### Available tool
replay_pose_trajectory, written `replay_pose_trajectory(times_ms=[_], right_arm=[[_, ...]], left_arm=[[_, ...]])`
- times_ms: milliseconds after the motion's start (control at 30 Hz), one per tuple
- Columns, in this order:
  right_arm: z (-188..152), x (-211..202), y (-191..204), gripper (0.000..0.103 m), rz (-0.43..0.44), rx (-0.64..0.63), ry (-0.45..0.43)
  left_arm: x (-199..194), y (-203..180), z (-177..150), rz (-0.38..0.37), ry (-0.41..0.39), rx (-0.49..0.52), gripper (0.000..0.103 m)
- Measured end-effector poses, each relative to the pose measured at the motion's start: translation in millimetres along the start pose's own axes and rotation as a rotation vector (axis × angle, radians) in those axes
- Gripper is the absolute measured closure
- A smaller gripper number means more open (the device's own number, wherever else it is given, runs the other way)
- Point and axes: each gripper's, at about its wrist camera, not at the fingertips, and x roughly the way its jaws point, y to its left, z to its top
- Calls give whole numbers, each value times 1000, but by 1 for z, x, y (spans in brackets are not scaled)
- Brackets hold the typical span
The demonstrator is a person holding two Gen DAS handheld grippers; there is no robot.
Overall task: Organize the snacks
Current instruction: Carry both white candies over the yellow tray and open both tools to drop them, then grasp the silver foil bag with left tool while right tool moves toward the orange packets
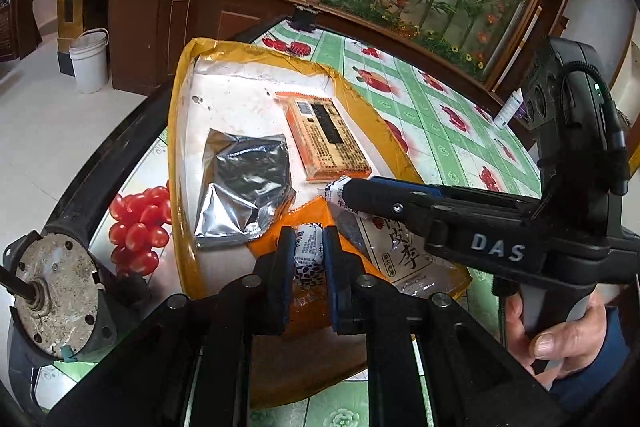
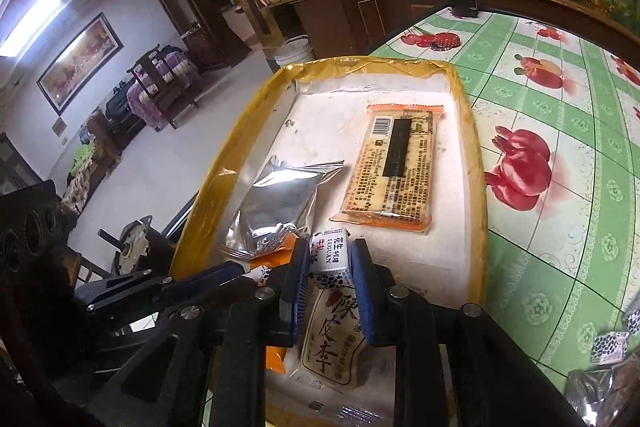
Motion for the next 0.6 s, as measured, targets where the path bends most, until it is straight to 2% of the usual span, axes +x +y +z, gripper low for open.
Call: replay_pose_trajectory(times_ms=[133, 333, 367, 467, 600], right_arm=[[1, -9, -5, 64, 28, 22, -18], [-3, -33, -15, 63, 65, 60, -62], [-5, -38, -18, 63, 72, 68, -70], [-11, -52, -28, 63, 80, 85, -85], [-24, -73, -51, 62, 58, 120, -105]], left_arm=[[-2, -1, 1, -6, 1, -5, 91], [-9, -11, 1, -14, -1, 5, 90], [-11, -13, 0, -16, -3, 7, 88], [-16, -21, -1, -27, -15, 21, 70], [-24, -38, -1, -38, -29, 56, 69]])
